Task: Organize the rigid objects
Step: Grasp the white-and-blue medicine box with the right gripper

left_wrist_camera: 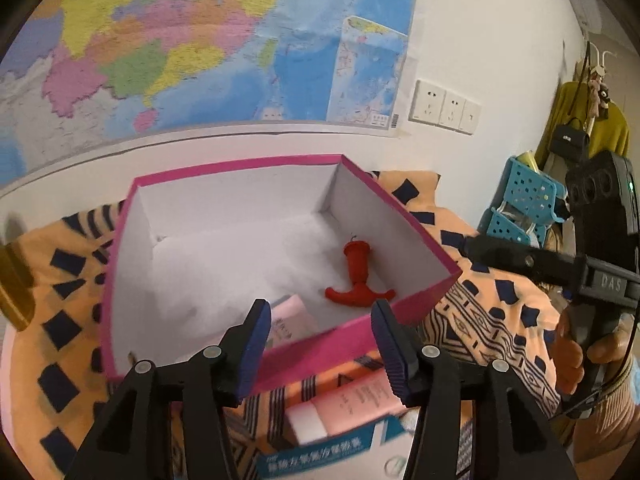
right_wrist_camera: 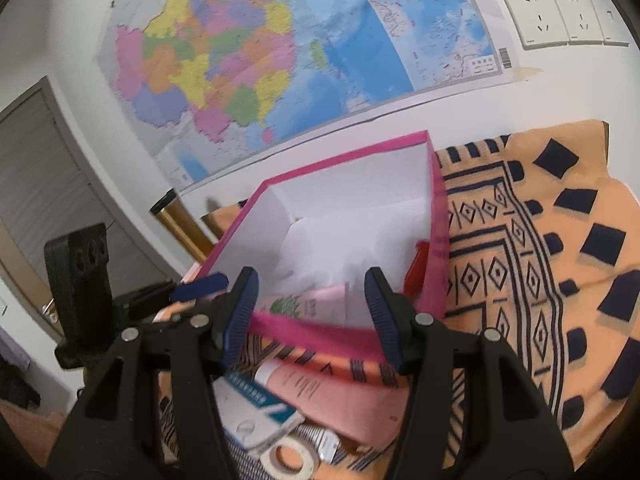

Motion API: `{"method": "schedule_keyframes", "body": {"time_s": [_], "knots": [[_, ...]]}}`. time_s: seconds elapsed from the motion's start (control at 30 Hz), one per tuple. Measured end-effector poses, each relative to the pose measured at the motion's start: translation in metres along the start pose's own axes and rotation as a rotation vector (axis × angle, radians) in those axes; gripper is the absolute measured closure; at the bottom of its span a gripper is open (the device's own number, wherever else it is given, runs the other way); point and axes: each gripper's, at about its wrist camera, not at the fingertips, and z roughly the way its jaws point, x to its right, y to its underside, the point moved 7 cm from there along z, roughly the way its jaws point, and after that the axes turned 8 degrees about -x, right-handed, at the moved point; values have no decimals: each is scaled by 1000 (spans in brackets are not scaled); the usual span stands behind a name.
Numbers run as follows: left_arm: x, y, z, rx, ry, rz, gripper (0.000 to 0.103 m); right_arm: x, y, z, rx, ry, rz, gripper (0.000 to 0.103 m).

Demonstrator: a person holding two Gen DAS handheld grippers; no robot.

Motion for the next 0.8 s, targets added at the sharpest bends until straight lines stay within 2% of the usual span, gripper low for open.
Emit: {"method": "schedule_keyframes", "body": {"time_s": [0.23, 0.53, 0.8], "knots": [[-23, 35, -12, -23, -25, -58, 50, -8, 42, 4, -72, -53, -11, 46], [-37, 82, -11, -100, -46, -106, 49, -10, 82, 23, -159, -62, -2, 46], [-32, 106, -5, -145, -5, -124, 49, -16, 106, 38, -219, -63, -7, 46]]}}
